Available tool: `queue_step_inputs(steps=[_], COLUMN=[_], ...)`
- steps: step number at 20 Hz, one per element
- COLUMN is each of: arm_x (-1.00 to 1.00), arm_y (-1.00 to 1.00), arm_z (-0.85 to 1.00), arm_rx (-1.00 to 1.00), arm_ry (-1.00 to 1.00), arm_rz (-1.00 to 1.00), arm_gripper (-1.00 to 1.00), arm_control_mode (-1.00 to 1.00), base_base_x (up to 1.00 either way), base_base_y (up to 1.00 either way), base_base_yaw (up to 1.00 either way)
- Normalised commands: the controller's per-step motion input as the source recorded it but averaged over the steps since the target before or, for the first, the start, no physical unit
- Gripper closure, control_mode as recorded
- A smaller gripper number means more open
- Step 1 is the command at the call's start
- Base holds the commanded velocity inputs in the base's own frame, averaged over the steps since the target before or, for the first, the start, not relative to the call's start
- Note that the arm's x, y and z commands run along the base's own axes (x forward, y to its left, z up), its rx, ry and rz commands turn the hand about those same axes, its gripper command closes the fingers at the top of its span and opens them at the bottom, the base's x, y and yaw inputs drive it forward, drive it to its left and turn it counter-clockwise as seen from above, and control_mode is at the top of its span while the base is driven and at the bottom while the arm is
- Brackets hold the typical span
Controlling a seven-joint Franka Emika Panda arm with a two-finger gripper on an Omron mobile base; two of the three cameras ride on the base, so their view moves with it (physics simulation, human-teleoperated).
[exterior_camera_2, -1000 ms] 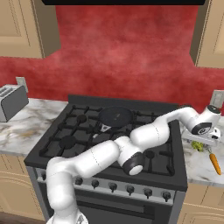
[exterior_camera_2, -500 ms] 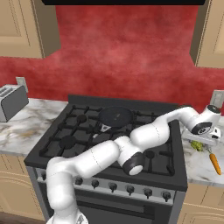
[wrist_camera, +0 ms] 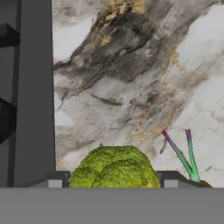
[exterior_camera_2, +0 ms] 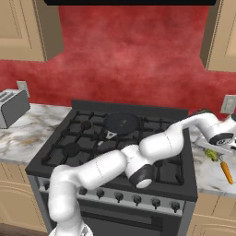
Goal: Put the carrot and broccoli in the pan. Then turn on the rear center burner and set the heat to medium.
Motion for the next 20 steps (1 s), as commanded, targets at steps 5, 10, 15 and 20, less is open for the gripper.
queue_step_inputs(steps=[5,10,15,20], arm_x=[-0.55,-0.35,-0.38,-0.45], arm_y=[0.36,0.75,0.98,1.00], arm_z=[0.45,0.44,0.31,0.16], arm_rx=[0.03,0.00,0.00,0.00], arm_ry=[-0.21,-0.22,-0.27,-0.28], arm_rz=[0.00,0.00,0.01,0.03], arm_gripper=[1.00,1.00,1.00,1.00], arm_control_mode=[-1.00,-1.00,-1.00,-1.00], base_base_x=[0.00,0.00,0.00,0.00], base_base_y=[0.00,0.00,0.00,0.00], base_base_yaw=[0.00,0.00,0.00,0.00])
